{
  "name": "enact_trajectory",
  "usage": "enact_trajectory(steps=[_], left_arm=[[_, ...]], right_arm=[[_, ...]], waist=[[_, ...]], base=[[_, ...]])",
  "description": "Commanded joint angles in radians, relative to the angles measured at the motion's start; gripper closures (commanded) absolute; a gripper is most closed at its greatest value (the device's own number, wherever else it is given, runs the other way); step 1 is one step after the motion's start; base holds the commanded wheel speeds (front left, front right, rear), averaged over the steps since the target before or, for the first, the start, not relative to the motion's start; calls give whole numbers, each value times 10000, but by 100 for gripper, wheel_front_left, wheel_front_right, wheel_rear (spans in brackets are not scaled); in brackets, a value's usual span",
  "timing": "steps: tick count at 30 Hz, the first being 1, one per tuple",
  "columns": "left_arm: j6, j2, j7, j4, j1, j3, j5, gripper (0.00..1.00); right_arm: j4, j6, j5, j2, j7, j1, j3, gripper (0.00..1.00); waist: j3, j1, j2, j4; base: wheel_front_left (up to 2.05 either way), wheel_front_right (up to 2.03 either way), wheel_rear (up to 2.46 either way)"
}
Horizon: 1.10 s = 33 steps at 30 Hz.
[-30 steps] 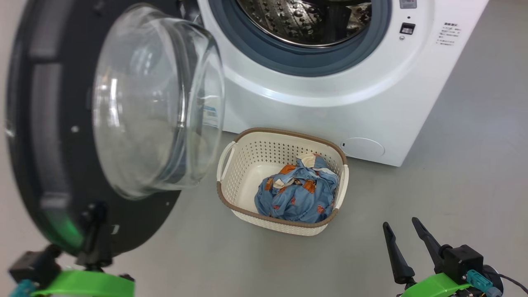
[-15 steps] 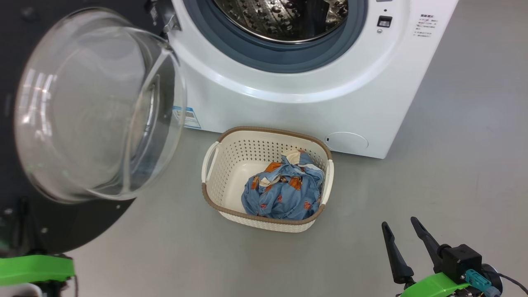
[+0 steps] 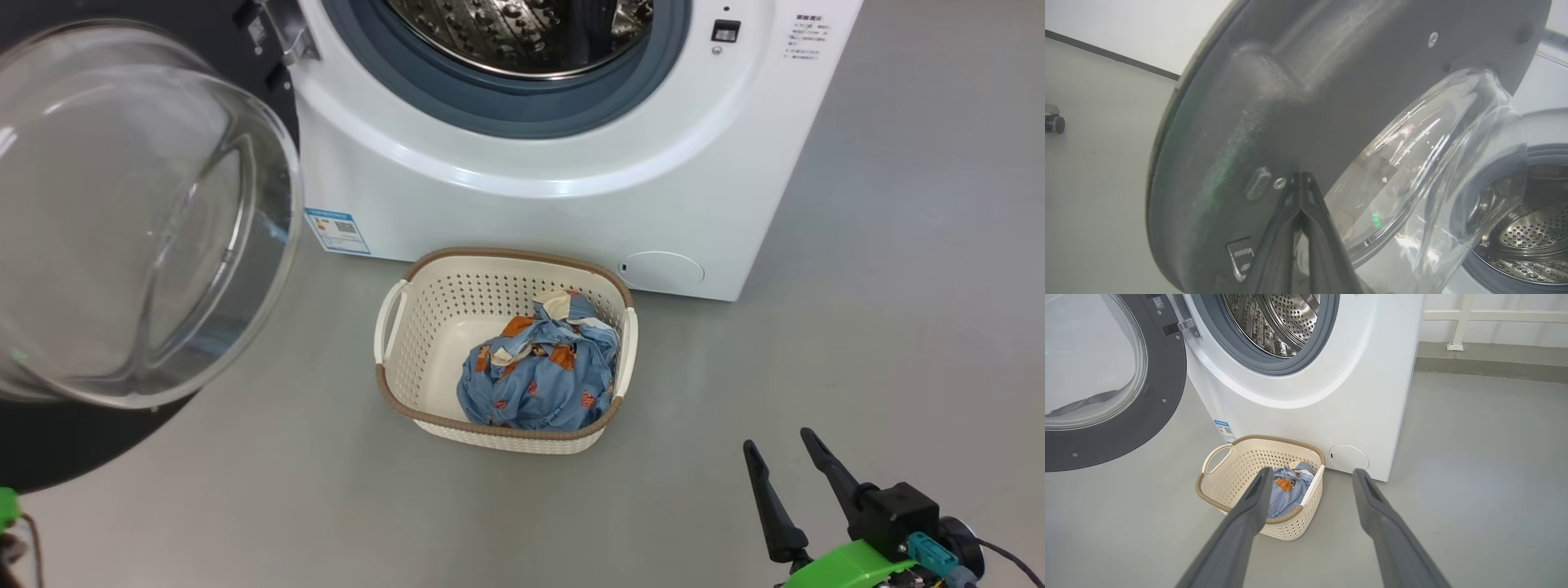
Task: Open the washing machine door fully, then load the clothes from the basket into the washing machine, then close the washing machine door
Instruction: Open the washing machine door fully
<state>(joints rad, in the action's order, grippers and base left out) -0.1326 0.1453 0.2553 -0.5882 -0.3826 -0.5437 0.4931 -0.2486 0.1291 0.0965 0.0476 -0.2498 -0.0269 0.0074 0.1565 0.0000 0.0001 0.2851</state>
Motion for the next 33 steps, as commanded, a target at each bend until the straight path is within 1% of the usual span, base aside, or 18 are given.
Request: enact_trajectory(steps=[1, 4, 11, 17, 26, 30, 33], left_arm=[[27, 831, 65, 22, -487, -339, -30, 100], [23, 1159, 65, -270, -720, -226, -50, 100], [21, 1458, 65, -776, -1014, -149, -7, 100], [21, 1674, 65, -1059, -1238, -550, -218, 100], [20, 1797, 65, -1276, -1394, -906, -486, 100], [20, 1706, 65, -1217, -1350, -924, -512, 100], [20, 1546, 65, -865, -1146, -794, -484, 100]], right_arm=[[254, 16, -126, 26, -120, -403, 324, 0], [257, 16, -145, 26, -120, -452, 358, 0], [257, 16, -157, 26, -120, -451, 318, 0], [278, 16, -136, 26, -120, -455, 354, 0], [239, 16, -86, 26, -120, -469, 290, 0], [258, 16, -18, 26, -120, -468, 292, 0], [253, 16, 64, 26, -120, -457, 252, 0]], waist=[[80, 0, -1, -92], [136, 0, -1, -200], [161, 0, -1, -363], [179, 0, -1, -463], [162, 0, -1, -469], [122, 0, -1, -483], [61, 0, -1, -509]], base=[[0, 0, 0], [0, 0, 0], [0, 0, 0], [0, 0, 0], [0, 0, 0], [0, 0, 0], [0, 0, 0]])
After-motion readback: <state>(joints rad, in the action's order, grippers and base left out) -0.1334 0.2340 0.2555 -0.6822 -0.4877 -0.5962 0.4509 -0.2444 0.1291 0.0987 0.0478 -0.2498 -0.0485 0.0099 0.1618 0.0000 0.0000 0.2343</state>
